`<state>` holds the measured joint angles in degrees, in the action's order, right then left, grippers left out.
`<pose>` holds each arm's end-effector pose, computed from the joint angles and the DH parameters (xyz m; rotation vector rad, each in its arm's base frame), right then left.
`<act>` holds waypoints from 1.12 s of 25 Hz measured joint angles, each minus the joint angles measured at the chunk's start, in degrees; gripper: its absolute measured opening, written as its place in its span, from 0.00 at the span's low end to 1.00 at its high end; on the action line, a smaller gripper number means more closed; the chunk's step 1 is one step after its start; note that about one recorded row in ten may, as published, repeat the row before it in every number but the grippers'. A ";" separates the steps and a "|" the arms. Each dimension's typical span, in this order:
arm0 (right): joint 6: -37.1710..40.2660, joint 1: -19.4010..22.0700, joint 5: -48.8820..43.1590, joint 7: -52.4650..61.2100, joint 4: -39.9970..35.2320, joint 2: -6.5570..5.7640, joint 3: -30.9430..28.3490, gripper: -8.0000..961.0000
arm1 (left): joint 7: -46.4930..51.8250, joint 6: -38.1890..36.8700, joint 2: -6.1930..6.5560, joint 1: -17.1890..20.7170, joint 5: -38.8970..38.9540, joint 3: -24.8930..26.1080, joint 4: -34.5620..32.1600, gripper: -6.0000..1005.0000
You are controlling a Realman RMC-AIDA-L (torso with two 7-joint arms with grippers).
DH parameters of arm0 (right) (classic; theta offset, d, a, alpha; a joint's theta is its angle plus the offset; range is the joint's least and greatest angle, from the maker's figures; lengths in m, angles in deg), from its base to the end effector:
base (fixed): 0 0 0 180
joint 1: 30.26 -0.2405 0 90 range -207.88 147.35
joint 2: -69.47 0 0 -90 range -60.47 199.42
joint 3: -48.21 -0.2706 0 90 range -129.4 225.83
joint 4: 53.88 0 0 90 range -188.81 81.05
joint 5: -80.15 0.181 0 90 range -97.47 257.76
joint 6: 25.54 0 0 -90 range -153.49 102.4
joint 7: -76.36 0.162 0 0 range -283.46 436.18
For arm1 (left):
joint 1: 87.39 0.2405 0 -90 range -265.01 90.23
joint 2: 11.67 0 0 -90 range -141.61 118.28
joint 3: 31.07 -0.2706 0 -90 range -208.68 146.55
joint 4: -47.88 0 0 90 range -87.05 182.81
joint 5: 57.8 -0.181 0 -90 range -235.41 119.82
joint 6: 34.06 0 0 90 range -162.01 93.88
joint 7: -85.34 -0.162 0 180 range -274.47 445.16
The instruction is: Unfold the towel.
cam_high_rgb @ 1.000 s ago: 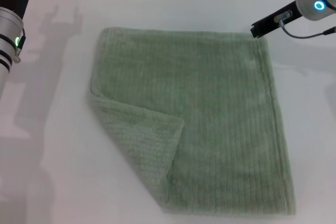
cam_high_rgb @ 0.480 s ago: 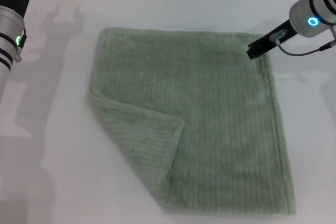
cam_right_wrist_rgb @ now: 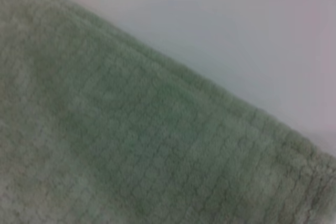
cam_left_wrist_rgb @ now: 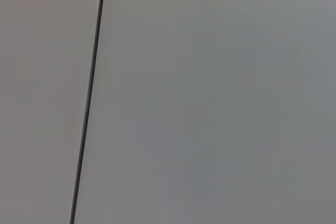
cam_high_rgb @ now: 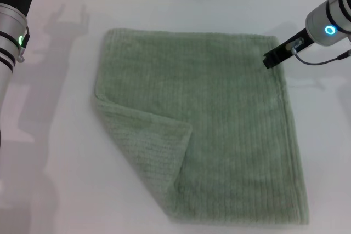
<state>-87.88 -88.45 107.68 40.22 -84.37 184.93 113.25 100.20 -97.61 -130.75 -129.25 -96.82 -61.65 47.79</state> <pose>0.2134 0.4322 -0.0450 -2.4102 1.0779 -0.4145 -0.2684 0.4233 0.0305 -1.4726 -0.5445 -0.8159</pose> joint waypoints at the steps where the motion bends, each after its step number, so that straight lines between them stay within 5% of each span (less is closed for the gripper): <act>1: 0.11 0.00 0.01 -0.30 0.29 -0.02 -0.05 0.01 | 0.00 0.00 -0.01 -0.04 0.00 0.00 0.00 0.56; 28: 4.06 -1.58 -0.03 -3.07 6.31 -0.15 0.34 0.01 | 0.42 0.03 0.01 0.01 -0.01 -0.09 0.08 0.58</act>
<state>-83.82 -90.03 107.65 37.15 -78.06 184.79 113.59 100.62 -97.58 -130.74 -129.23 -96.83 -61.74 47.88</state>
